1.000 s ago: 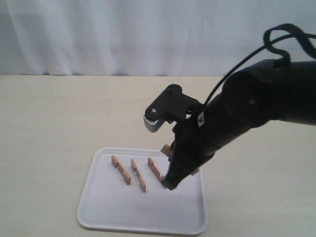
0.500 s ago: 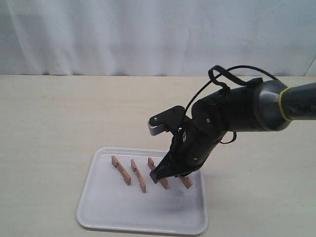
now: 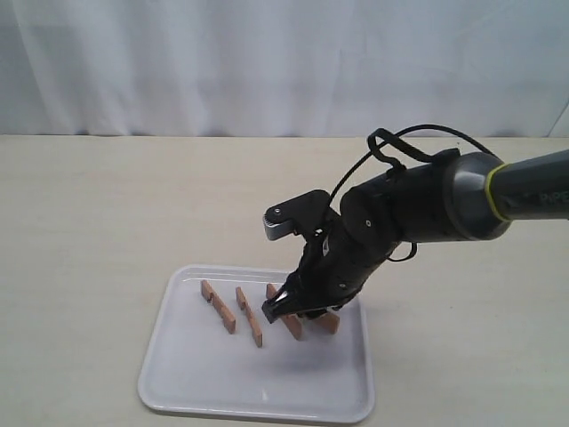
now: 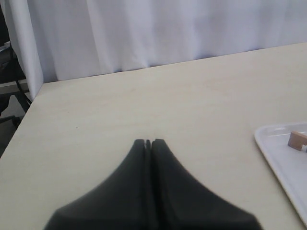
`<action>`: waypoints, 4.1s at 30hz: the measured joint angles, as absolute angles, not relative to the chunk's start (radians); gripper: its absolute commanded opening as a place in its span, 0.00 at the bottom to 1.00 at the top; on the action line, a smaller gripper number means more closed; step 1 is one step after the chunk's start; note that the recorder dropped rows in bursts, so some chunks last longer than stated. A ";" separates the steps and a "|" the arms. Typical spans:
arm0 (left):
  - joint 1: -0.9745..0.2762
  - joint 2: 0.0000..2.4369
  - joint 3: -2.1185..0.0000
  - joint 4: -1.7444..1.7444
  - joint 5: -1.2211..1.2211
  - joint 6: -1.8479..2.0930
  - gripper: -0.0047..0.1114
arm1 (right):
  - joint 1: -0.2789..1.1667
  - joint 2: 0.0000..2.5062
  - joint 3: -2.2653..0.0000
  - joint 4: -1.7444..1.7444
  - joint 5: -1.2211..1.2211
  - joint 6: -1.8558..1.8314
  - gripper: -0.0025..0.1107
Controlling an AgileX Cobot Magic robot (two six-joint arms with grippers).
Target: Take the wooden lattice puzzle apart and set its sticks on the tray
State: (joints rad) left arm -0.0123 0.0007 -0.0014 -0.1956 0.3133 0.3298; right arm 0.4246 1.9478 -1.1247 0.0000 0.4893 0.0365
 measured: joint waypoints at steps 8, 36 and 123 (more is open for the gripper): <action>-0.012 0.001 -0.001 -0.196 0.313 0.330 0.04 | 0.425 1.841 -1.167 0.000 0.579 0.038 0.37; -0.012 0.001 -0.001 -0.196 0.313 0.330 0.04 | -0.025 0.968 -0.587 -0.016 0.509 0.077 0.06; -0.012 0.001 -0.001 -0.196 0.313 0.330 0.04 | 0.003 0.005 -0.002 -0.009 0.341 0.092 0.06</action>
State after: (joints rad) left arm -0.0123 0.0007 -0.0014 -0.1956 0.3133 0.3298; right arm 0.0025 0.0051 -0.0021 -0.0089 0.3412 0.0916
